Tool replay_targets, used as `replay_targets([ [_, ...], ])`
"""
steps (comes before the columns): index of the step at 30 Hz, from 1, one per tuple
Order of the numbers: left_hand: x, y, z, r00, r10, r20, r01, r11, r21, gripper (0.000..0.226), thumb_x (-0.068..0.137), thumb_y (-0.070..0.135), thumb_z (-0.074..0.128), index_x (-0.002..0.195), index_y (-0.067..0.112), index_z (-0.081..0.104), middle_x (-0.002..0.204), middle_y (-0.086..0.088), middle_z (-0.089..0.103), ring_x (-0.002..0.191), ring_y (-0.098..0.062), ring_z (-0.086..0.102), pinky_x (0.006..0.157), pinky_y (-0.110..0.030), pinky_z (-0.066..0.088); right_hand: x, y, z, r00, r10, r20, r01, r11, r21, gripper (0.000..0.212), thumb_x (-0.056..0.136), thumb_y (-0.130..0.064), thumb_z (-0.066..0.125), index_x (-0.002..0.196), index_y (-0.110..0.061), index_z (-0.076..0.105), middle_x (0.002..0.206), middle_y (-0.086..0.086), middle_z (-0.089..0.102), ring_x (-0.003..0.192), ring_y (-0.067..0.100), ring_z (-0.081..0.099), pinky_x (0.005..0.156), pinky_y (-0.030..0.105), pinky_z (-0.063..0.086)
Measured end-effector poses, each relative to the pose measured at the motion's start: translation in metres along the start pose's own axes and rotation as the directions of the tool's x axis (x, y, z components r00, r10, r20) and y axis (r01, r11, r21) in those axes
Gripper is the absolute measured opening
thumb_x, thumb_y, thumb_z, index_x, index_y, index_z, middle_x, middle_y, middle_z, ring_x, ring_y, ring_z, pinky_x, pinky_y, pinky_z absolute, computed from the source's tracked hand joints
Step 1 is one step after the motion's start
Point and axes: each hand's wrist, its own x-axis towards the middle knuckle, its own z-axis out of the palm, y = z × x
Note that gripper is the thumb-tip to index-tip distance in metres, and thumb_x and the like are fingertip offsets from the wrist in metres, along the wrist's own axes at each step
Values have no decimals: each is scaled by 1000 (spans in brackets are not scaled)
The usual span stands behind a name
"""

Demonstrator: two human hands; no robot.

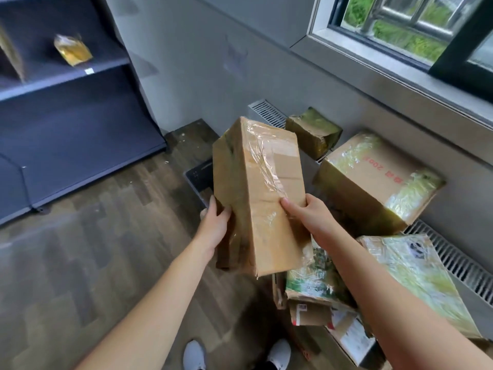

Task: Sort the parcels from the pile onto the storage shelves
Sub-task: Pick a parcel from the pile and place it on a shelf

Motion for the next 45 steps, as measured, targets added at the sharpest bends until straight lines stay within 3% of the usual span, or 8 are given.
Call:
replay_targets([
  [6,-29,38,2,990,70,-125,-97,969,-226,28,103,45,39,107,26,59,98,11,62,89,-3,55,87,-27,42,-9,-24,14,983,-114,-141,84,976,-201,52,77,-50,78,108,-14,58,103,0,66,95,17,63,83,36,54],
  [11,-36,48,11,986,127,-105,-136,987,-88,42,93,41,61,126,14,58,112,-2,67,98,-16,65,81,-36,57,-22,-42,22,968,-193,-159,142,948,-286,40,90,-51,63,105,-17,51,90,-9,55,80,6,54,59,20,39],
  [16,-30,48,3,990,0,-142,-36,967,-252,43,94,31,63,131,12,57,123,-7,65,114,-28,60,99,-51,49,-26,-50,14,979,-124,-163,114,991,-65,42,103,-48,38,101,-15,64,100,3,67,93,18,61,81,36,48],
  [20,-20,45,-7,992,-89,-88,48,919,-392,34,93,30,65,122,12,63,114,-10,69,105,-32,65,97,-52,50,-25,-52,3,969,-187,-163,162,974,-155,31,98,-38,53,119,-17,62,111,2,67,100,18,62,87,36,51],
  [27,-11,28,-18,997,-75,-7,61,857,-512,29,99,27,54,120,10,65,116,-14,71,108,-33,65,100,-52,47,-24,-62,-19,995,95,-19,-97,984,-151,88,67,-71,67,136,-19,49,126,-1,61,112,22,60,103,46,48],
  [34,-7,28,-16,998,-57,-11,48,908,-417,35,104,28,45,132,10,57,127,-13,64,111,-29,61,103,-49,45,-23,-66,-19,998,22,-52,-27,996,-82,39,88,-44,70,109,-13,62,108,7,68,96,22,66,87,37,53],
  [41,-13,31,-7,993,-102,-63,74,937,-342,35,103,17,40,135,14,53,128,-18,62,114,-39,60,80,-39,48,-29,-85,-7,982,-114,-148,94,986,-137,37,87,-33,74,114,-14,56,105,2,63,87,14,59,65,26,45],
  [45,-21,42,-9,992,-101,-72,72,940,-334,41,99,25,40,137,19,52,131,-16,62,120,-39,57,96,-47,49,-32,-93,0,966,-176,-190,146,976,-162,36,88,-32,72,114,-16,54,104,0,61,83,10,57,60,23,42],
])
